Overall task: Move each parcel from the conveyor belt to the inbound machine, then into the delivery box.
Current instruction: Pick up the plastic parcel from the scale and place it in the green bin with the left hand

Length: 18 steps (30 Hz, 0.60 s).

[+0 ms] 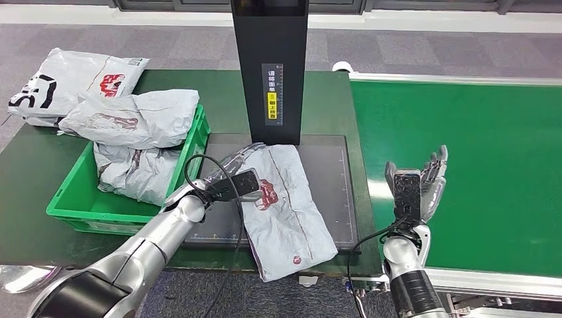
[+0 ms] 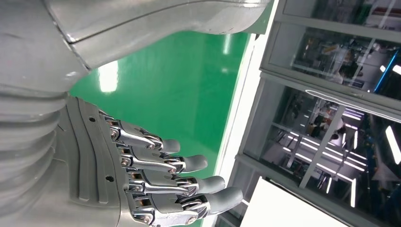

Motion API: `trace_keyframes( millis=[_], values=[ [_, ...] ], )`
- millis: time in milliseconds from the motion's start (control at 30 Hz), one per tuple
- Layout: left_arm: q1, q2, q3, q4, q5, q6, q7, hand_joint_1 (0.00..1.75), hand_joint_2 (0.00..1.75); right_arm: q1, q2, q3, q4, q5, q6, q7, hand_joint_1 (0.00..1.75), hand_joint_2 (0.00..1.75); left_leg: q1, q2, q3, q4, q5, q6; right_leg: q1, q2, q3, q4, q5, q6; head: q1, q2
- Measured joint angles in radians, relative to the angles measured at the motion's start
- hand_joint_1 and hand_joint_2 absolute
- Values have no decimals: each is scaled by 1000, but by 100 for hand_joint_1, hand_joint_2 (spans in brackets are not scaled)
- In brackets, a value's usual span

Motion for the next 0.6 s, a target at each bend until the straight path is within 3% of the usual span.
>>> trace_keyframes(
  millis=[333,600],
  values=[
    [0,-1,-7,10,-35,-2,27,0,175,0,0,0,0,1,-1,2,0,175,0,0,0,0,0,0,0,0,0,0,0,0,0,0],
    [18,-28,-121,103,-225,2,100,0,175,-10,-1,-2,0,14,14,18,0,175,0,-1,0,0,-1,1,0,-1,1,0,-1,1,0,0]
  ],
)
